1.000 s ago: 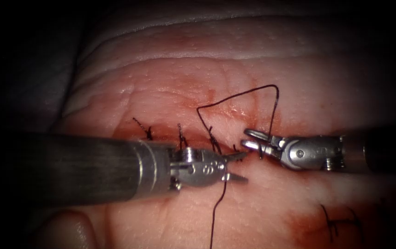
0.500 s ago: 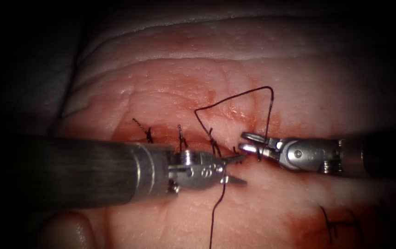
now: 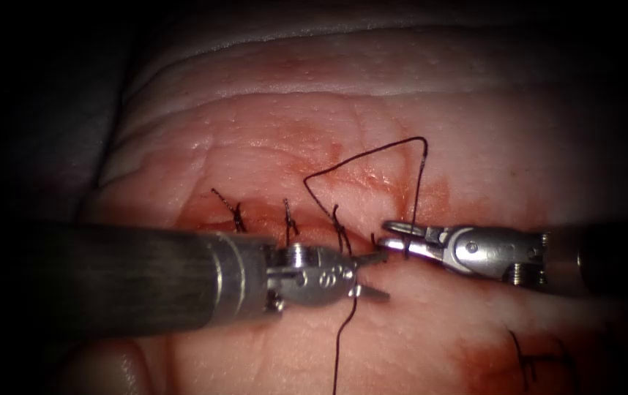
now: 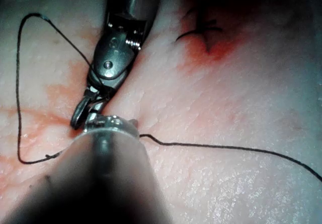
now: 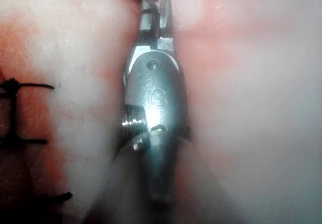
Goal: Wound Closure
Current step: Throw the needle through the top side of the incision.
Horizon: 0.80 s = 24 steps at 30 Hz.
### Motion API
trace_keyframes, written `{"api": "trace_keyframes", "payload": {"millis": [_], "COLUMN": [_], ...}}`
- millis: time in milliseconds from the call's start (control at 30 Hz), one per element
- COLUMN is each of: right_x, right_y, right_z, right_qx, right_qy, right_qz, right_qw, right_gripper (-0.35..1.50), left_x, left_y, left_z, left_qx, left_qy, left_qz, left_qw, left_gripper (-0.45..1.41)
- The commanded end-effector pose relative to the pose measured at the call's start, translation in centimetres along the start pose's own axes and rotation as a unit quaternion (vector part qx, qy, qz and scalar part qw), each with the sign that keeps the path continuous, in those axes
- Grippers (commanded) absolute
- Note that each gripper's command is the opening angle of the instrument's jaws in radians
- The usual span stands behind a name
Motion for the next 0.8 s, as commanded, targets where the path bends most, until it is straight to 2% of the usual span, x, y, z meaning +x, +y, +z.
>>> {"api": "trace_keyframes", "payload": {"millis": [33, 200, 233, 333, 400, 800], "right_x": [0.00, 0.21, 0.34, 0.52, 0.65, 0.85], "right_y": [0.00, 0.12, 0.18, 0.28, 0.34, 0.65], "right_z": [0.08, -0.02, -0.07, -0.14, -0.17, -0.31], "right_qx": [-0.004, -0.041, -0.060, -0.082, -0.092, -0.107], "right_qy": [0.005, 0.063, 0.092, 0.130, 0.144, 0.182], "right_qz": [0.001, -0.003, -0.013, -0.022, -0.031, -0.026], "right_qw": [1.000, 0.997, 0.994, 0.988, 0.985, 0.977], "right_gripper": [-0.35, -0.35, -0.35, -0.35, -0.35, -0.35], "left_x": [0.00, 0.01, 0.03, 0.04, 0.05, 0.03], "left_y": [0.01, 0.03, 0.05, 0.07, 0.08, 0.08], "left_z": [0.08, 0.10, 0.14, 0.21, 0.27, 0.45], "left_qx": [0.000, 0.000, 0.002, 0.003, 0.002, -0.004], "left_qy": [0.000, -0.003, -0.004, -0.009, -0.009, -0.013], "left_qz": [0.000, 0.000, 0.000, 0.000, 0.001, 0.002], "left_qw": [1.000, 1.000, 1.000, 1.000, 1.000, 1.000], "left_gripper": [0.17, 0.17, 0.17, 0.17, 0.17, 0.17]}}
